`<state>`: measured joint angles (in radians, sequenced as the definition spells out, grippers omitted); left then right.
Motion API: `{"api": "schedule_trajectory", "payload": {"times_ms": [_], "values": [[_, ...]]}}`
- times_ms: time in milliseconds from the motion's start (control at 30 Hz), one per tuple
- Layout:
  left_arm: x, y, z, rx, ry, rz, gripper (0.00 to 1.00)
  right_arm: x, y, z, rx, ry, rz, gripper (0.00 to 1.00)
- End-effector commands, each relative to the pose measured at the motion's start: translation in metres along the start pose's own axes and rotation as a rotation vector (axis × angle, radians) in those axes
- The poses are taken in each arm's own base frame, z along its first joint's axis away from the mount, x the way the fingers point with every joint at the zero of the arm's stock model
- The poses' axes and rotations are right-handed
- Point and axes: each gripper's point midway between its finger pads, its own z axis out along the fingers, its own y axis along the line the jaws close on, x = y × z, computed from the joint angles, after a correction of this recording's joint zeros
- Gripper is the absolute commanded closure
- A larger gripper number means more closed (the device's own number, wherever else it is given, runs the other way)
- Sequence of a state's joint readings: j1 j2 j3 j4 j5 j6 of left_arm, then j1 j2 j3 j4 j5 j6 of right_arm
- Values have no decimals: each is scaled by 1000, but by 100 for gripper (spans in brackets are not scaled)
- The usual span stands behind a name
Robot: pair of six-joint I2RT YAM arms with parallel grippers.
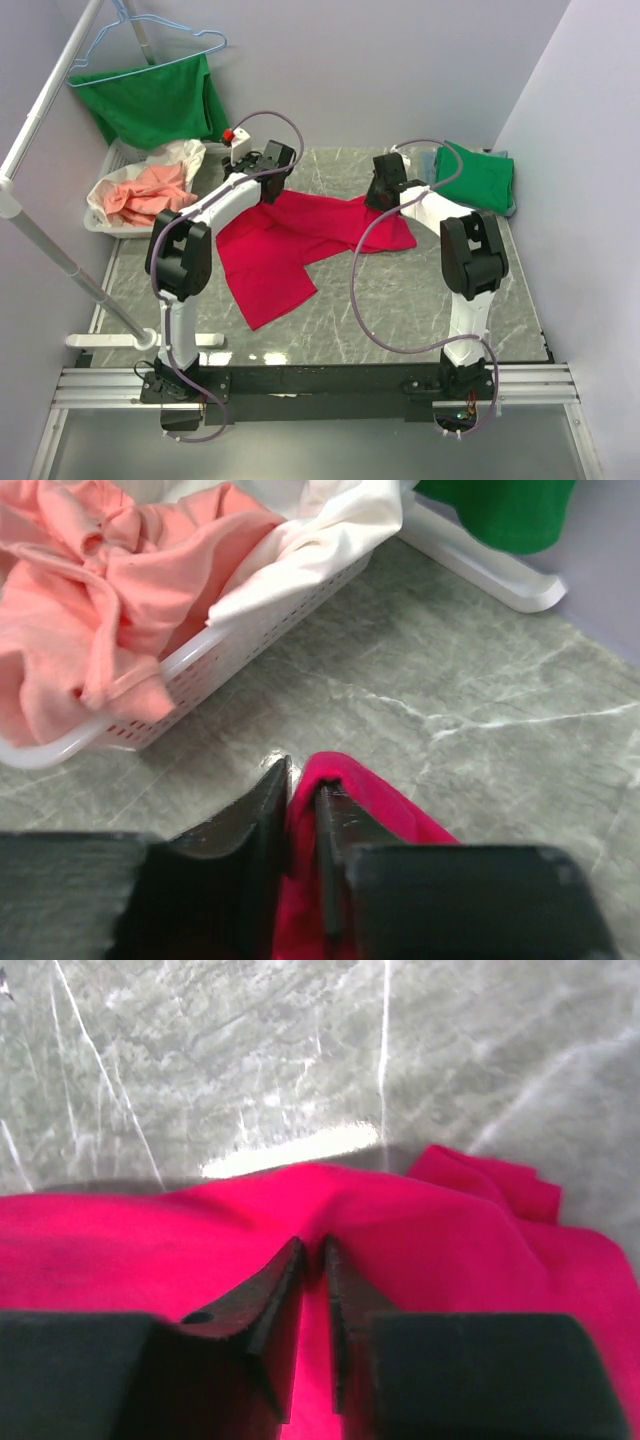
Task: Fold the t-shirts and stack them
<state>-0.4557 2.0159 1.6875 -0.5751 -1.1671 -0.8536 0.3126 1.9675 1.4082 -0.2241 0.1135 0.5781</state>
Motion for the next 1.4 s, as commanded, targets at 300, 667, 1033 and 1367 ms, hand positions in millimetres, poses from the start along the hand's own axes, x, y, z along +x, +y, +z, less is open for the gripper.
{"api": "schedule_trajectory", "payload": {"times_ms": [300,667,1033,1367], "values": [[-8,11,24,-74,0,-67,21,-53,-28,-40,56,-143,24,39],[51,47,-28,93,354,21,29,3,-65,-69,120,-22,17,39],[150,107,-158,312,591,189,35,37,-73,-71,104,80,-2,39],[205,145,-194,305,686,195,38,58,-82,-60,134,144,2,40]]}}
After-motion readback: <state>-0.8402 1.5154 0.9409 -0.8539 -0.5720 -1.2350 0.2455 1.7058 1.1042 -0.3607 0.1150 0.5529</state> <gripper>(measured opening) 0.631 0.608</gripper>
